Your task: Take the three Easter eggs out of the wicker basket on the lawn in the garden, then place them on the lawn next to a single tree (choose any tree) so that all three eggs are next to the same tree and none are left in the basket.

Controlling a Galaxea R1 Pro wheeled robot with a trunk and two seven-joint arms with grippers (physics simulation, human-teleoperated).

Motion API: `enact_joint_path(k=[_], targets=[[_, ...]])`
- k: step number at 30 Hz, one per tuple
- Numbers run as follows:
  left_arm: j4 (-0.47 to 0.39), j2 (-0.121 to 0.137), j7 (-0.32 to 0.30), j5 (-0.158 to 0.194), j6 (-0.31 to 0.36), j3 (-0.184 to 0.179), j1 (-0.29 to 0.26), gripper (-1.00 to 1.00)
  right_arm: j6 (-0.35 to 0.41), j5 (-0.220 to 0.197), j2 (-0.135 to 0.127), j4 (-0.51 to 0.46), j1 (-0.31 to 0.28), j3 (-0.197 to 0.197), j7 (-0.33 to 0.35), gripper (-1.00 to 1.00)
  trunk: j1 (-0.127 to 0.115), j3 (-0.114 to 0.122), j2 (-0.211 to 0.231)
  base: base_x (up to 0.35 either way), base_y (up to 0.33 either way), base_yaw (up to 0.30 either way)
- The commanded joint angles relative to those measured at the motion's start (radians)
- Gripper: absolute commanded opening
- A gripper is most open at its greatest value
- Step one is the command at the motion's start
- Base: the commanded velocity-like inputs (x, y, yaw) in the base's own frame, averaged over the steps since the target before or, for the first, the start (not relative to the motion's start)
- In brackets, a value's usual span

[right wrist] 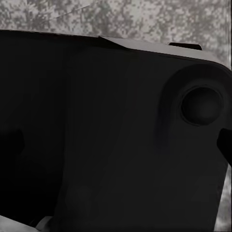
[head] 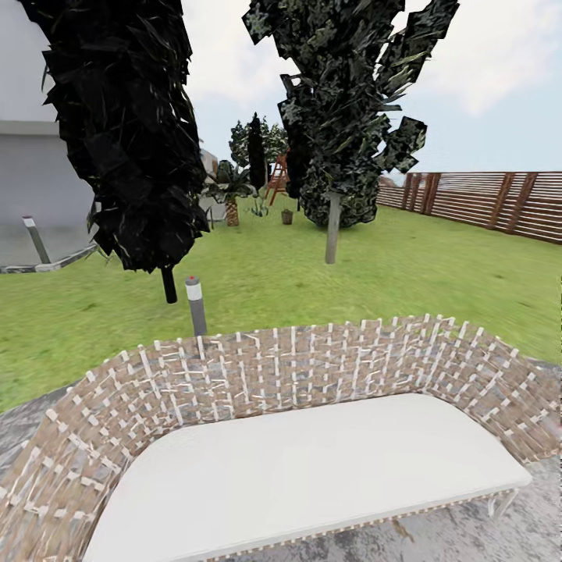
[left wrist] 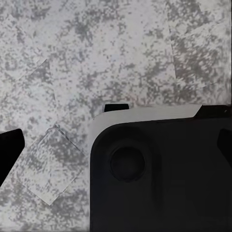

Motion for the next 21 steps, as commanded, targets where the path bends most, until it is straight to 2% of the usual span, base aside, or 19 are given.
enact_joint_path(k=[1,21], targets=[[0.0,0.0,0.001,-0.001,-0.003,-0.001,0.0,1.0,-0.002,0.001,0.0,0.0,0.0,0.007,0.0,1.0,0.0,-0.001,0.0,0.0,-0.278,0.001],[0.0,0.0,0.001,0.0,-0.003,-0.001,0.0,1.0,-0.002,0.001,0.001,0.0,0.0,0.007,0.0,1.0,0.0,-0.001,0.0,0.0,-0.278,0.0]])
